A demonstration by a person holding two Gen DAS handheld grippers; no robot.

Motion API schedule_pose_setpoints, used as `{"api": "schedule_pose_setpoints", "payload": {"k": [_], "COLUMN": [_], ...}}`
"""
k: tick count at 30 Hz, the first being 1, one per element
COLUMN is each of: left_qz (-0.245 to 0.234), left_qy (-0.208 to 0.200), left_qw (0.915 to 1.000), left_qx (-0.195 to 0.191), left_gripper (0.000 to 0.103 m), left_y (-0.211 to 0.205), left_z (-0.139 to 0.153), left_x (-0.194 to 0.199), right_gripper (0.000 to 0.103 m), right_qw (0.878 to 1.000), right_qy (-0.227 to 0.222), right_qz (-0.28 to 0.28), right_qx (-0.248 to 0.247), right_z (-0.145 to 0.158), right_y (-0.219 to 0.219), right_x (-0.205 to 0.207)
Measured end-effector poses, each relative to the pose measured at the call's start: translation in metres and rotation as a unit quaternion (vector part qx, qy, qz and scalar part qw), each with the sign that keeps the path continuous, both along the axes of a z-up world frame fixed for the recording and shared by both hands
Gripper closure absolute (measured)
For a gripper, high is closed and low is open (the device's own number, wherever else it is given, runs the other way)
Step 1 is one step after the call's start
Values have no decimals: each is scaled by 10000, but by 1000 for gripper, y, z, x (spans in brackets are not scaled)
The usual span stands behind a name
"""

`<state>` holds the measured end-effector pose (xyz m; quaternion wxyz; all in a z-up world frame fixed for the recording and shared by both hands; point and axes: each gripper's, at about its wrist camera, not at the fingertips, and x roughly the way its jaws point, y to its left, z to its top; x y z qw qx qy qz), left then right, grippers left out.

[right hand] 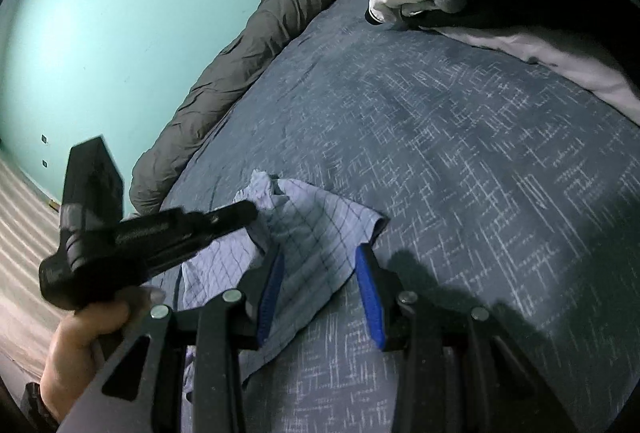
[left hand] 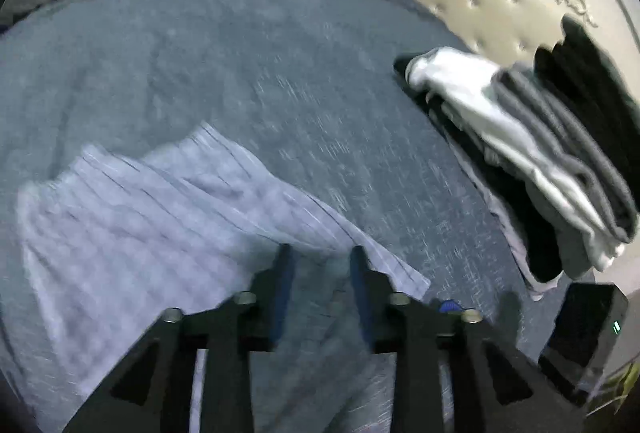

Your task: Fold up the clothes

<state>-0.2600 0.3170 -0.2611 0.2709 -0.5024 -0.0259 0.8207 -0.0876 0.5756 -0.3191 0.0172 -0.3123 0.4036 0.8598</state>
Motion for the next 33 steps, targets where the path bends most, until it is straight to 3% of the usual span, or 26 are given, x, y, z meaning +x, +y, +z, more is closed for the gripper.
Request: {"api": "schedule_pose_setpoints", "payload": {"k": [4, 5, 11, 21, 22, 23, 25, 28, 33], "left_qz": [283, 373, 698, 769, 787, 835, 960, 1150, 1150], "left_qy": [303, 355, 475, 77, 33, -20, -115, -232, -293], "left_qw": [9988, 9980, 9934, 9937, 9937, 9935, 9930, 9914, 9913], "left_qx": [-278, -370, -780, -808, -802, -779, -672, -580, -576], "left_gripper": [61, 61, 61, 60, 60, 60, 60, 60, 60], "left_y": [-43, -53, -102, -106, -105, -106, -110, -115, -115], "left_z": [17, 19, 14, -18, -22, -26, -31, -41, -51], "left_x": [-16, -22, -61, -105, -109, -114, -120, -129, -133], "right_gripper": [66, 61, 57, 57, 60, 72, 84, 98, 100], "right_qw": [9999, 9998, 9990, 9978, 9975, 9973, 9973, 9975, 9976], "right_qy": [37, 41, -30, -347, -393, -419, -424, -369, -282], "right_qz": [139, 188, 415, 520, 532, 531, 542, 545, 581], "right_qx": [-31, -23, 169, 225, 242, 271, 256, 242, 237], "right_z": [3, 4, 7, -9, -11, -11, -13, -12, -9], "right_y": [-6, -9, -27, -40, -41, -41, -40, -38, -38], "right_x": [-16, -21, -50, -81, -83, -83, -83, -82, -81]}}
